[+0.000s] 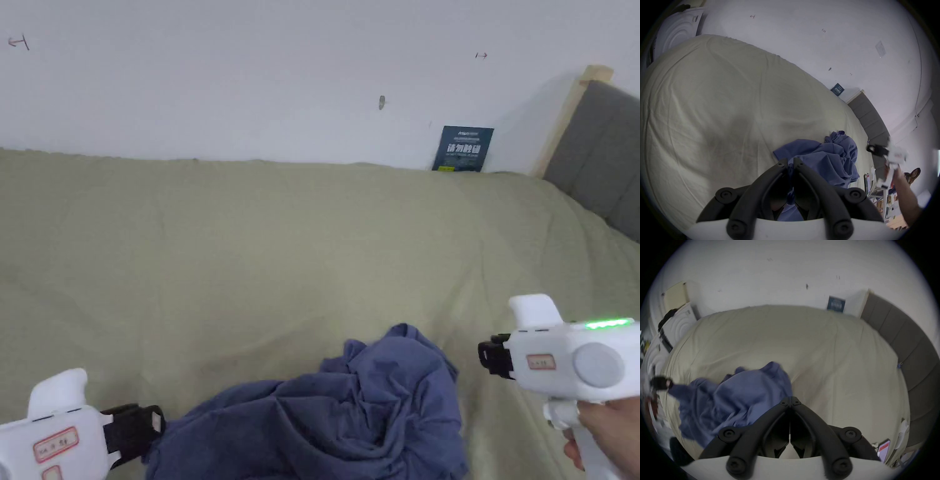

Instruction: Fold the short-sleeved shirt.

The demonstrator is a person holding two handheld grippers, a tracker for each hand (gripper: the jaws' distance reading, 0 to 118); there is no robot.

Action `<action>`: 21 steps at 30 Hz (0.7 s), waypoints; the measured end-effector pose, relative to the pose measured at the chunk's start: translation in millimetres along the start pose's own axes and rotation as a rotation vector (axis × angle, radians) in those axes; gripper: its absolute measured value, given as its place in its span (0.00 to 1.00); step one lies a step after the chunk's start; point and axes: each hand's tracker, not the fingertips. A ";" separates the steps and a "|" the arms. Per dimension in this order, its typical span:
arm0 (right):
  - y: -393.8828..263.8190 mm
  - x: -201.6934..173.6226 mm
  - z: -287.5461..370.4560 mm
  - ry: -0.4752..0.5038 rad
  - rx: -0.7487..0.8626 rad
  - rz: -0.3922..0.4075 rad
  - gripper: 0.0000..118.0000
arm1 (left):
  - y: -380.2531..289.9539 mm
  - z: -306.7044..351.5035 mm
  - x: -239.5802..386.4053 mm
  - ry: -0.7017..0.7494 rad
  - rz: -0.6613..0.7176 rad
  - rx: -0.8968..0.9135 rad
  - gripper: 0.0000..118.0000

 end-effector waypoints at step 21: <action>56.8 -16.2 -149.9 0.013 -0.203 -0.049 0.27 | 13.0 -38.0 -21.4 0.038 -0.108 0.003 0.02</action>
